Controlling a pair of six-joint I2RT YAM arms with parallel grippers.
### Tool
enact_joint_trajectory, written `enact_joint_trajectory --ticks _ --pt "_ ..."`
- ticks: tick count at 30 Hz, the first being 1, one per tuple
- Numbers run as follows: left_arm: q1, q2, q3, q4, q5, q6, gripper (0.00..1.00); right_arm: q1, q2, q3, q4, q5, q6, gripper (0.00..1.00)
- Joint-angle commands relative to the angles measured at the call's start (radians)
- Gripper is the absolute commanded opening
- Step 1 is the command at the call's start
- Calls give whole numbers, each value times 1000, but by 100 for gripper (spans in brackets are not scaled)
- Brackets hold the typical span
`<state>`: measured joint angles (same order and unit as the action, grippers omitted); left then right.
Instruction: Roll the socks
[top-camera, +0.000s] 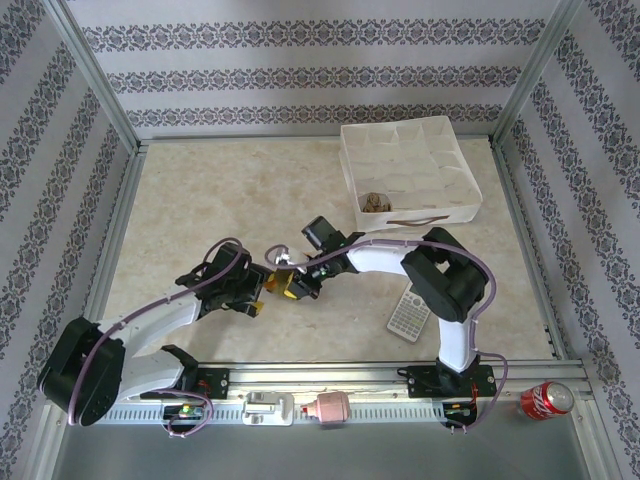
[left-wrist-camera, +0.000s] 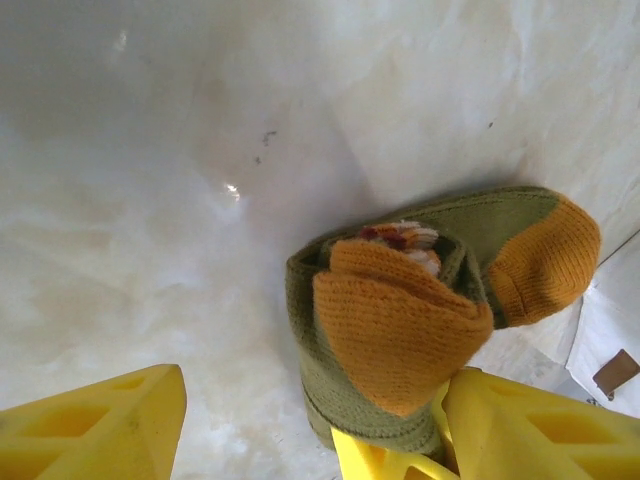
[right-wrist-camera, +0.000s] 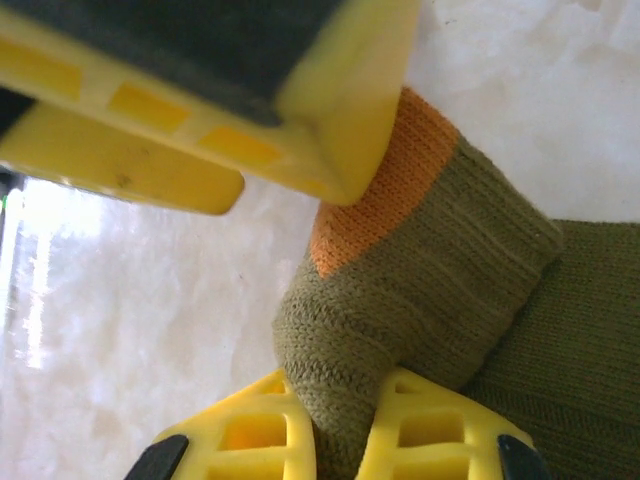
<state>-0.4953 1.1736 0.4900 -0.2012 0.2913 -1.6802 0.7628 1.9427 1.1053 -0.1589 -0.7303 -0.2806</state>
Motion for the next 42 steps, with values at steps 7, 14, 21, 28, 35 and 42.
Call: enact_joint_trajectory --ticks 7,14,21,28,35,42 --pt "-17 153 35 183 11 16 66 -112 200 39 -217 -194 197 0" --pt "-40 250 77 221 0 29 64 -140 266 118 -301 -179 258 0" --pt "-59 351 101 39 19 45 10 -126 225 132 -281 -102 267 0" --pt "-58 328 67 -151 33 62 0 -65 -72 -45 -39 103 89 39" --pt "-59 218 82 -311 -5 81 0 76 -473 -449 412 485 -129 68" --pt "-60 211 95 -311 -3 89 0 346 -461 -442 386 855 -241 68"
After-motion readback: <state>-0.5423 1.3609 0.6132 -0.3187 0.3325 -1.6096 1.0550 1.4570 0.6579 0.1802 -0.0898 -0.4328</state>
